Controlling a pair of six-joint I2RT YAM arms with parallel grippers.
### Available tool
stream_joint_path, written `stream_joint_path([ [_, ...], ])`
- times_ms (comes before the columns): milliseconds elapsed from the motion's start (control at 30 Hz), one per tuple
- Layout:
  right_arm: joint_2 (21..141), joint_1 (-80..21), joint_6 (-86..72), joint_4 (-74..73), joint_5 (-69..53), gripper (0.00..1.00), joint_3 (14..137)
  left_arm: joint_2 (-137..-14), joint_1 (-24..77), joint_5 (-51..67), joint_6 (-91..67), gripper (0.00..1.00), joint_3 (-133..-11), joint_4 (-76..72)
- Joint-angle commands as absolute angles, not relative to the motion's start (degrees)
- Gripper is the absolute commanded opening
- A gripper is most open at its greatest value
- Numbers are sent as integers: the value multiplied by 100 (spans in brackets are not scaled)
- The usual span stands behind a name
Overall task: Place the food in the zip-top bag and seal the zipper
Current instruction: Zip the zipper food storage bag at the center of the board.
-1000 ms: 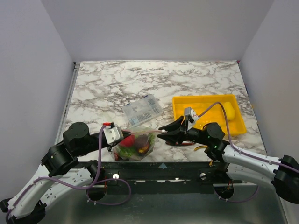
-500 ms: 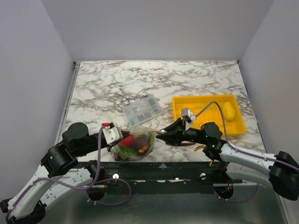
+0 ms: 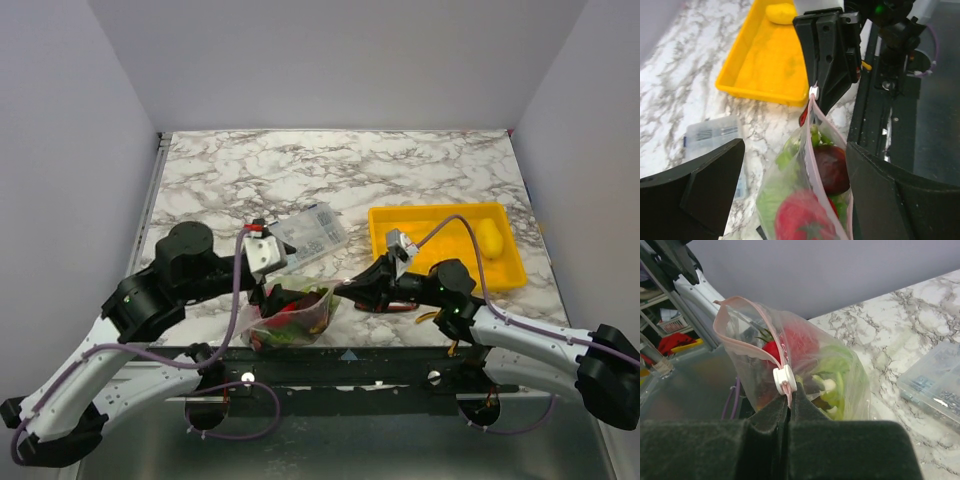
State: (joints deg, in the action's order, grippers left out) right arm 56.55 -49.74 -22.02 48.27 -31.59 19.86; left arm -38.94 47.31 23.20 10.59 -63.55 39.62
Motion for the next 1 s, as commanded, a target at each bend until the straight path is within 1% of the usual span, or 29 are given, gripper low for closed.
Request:
stream_joint_path([
  [0,5548,-4931,-2210,4544,-3477,0,2393,-4906,4756,3278,868,82,-6864,3896],
  [167,5534,-4926,-2225,4287,-3467,0,2538,-5627,5052,3071,957,77,-7182,3823],
  [267,5545,-4929,-2215,4254,-3419,0,2554,-5853,5236,2992,1008,69,-7295,3764],
  [400,5570,-4925,-2215,4253,-3410,0,2615,-6053,5339,2772,1035,58,-7360,3727],
  [967,5504,-4923,-2205,4026,-3333,0,2722,-6565,5668,2450,1107,31,-7433,3684],
])
